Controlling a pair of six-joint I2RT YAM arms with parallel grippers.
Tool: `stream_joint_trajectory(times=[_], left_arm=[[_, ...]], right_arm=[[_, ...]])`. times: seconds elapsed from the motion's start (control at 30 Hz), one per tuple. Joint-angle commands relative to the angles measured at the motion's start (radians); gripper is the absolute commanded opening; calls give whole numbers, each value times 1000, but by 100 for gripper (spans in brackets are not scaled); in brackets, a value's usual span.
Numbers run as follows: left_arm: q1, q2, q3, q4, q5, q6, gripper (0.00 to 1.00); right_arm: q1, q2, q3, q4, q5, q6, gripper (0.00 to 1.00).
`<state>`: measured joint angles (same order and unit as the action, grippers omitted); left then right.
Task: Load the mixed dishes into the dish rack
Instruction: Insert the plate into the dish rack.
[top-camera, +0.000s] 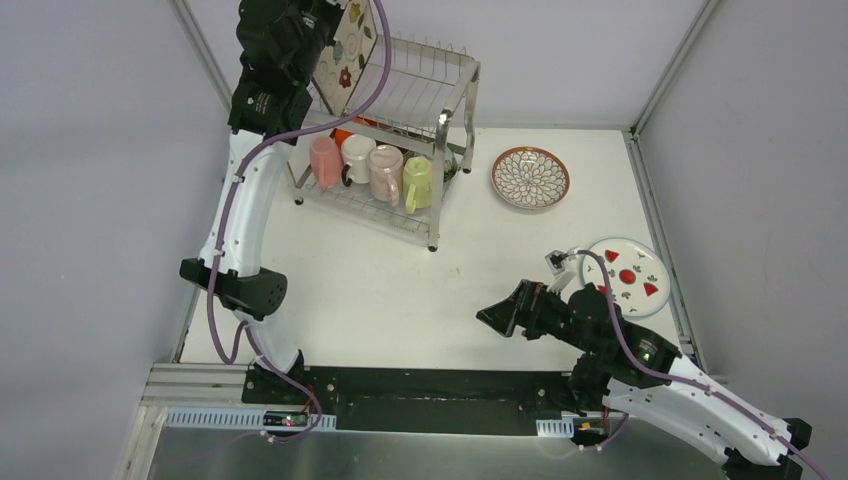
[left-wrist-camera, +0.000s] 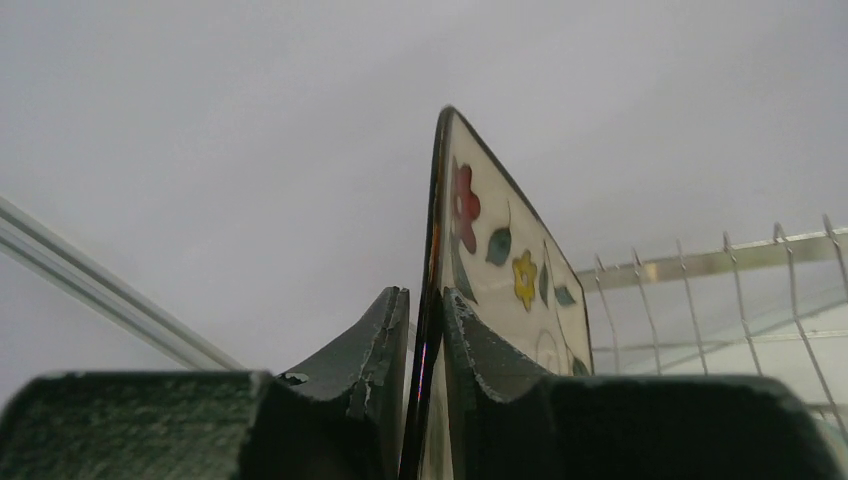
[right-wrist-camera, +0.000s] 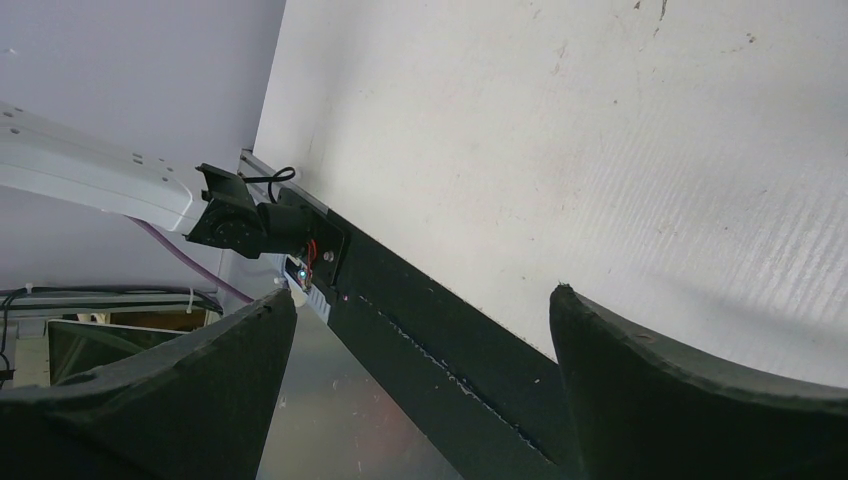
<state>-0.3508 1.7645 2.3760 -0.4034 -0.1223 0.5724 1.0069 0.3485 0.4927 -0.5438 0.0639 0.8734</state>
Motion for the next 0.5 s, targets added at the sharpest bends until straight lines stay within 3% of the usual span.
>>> stream_joint_trajectory(times=[0.0, 0.17, 0.47], left_arm=[[22, 37, 23, 144, 28, -1, 19], [22, 64, 10, 158, 37, -11, 22], [22, 99, 12, 197, 61, -2, 39]], right_arm=[[4, -16, 13, 0, 16, 9, 100], [4, -20, 23, -19, 22, 0, 100], [5, -32, 24, -29, 41, -4, 100]])
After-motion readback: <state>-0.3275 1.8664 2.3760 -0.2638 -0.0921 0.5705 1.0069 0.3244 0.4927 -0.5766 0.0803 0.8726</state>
